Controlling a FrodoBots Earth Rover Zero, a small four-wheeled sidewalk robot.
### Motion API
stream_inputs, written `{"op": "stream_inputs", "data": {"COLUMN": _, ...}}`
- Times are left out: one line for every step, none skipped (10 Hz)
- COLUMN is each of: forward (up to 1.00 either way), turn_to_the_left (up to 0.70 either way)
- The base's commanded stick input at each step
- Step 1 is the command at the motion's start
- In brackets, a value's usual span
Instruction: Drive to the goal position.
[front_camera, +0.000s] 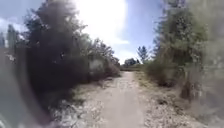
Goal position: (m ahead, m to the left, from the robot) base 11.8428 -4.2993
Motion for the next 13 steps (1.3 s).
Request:
{"op": "stream_inputs", "data": {"forward": 0.85, "turn_to_the_left": 0.0}}
{"op": "stream_inputs", "data": {"forward": 0.85, "turn_to_the_left": 0.0}}
{"op": "stream_inputs", "data": {"forward": 0.85, "turn_to_the_left": 0.0}}
{"op": "stream_inputs", "data": {"forward": 0.85, "turn_to_the_left": -0.34}}
{"op": "stream_inputs", "data": {"forward": 0.85, "turn_to_the_left": -0.34}}
{"op": "stream_inputs", "data": {"forward": 0.85, "turn_to_the_left": -0.06}}
{"op": "stream_inputs", "data": {"forward": 0.85, "turn_to_the_left": 0.0}}
{"op": "stream_inputs", "data": {"forward": 0.85, "turn_to_the_left": 0.0}}
{"op": "stream_inputs", "data": {"forward": 0.85, "turn_to_the_left": 0.0}}
{"op": "stream_inputs", "data": {"forward": 0.85, "turn_to_the_left": 0.0}}
{"op": "stream_inputs", "data": {"forward": 0.85, "turn_to_the_left": -0.24}}
{"op": "stream_inputs", "data": {"forward": 0.85, "turn_to_the_left": -0.06}}
{"op": "stream_inputs", "data": {"forward": 0.85, "turn_to_the_left": 0.0}}
